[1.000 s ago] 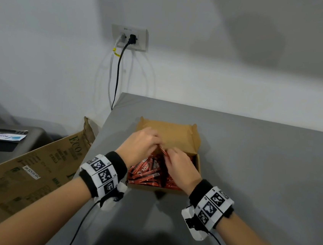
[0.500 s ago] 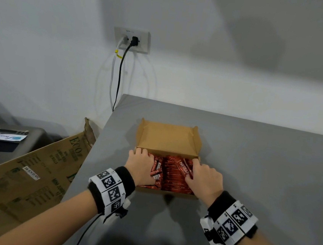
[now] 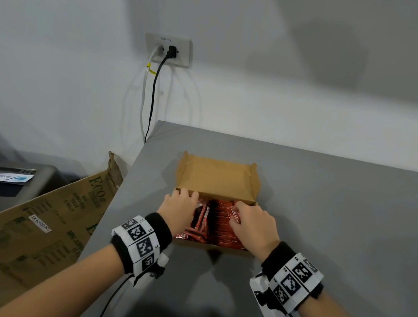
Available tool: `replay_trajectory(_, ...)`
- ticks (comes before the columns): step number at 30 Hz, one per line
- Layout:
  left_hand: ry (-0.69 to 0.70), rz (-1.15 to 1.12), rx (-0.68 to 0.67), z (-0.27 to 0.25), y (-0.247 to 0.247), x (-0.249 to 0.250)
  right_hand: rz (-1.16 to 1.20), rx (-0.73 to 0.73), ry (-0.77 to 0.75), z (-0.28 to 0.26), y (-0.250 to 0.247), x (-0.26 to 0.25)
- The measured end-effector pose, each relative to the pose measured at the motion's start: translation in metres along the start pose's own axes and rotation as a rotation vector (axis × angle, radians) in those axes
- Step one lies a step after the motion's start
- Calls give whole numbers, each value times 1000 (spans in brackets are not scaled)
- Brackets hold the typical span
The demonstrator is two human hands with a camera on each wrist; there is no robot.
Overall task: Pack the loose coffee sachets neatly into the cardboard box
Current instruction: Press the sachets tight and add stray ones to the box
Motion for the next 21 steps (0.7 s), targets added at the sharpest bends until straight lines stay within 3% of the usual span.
replay_trajectory(8,4,-283,244,8,-52,1,301,73,-5,5,-2,-15)
replay_trajectory(11,-34,-551,317,13,-59,17,370,123,42,12,-4,-3)
replay_trajectory(16,-78,-834,153,25,-31,57,508,110,123,9,-9,16)
replay_trajectory(21,-47,-795,10,28,-7,84,438,50,188,7,-1,31)
Point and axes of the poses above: each hand's wrist, its own z-axis towards the middle knuckle, its own y-axis out of the palm, x = y × z, the point moved 4 cm from there along z, towards the middle knuckle, and after that the axes turned 9 degrees about x, right-handed, at the moved point
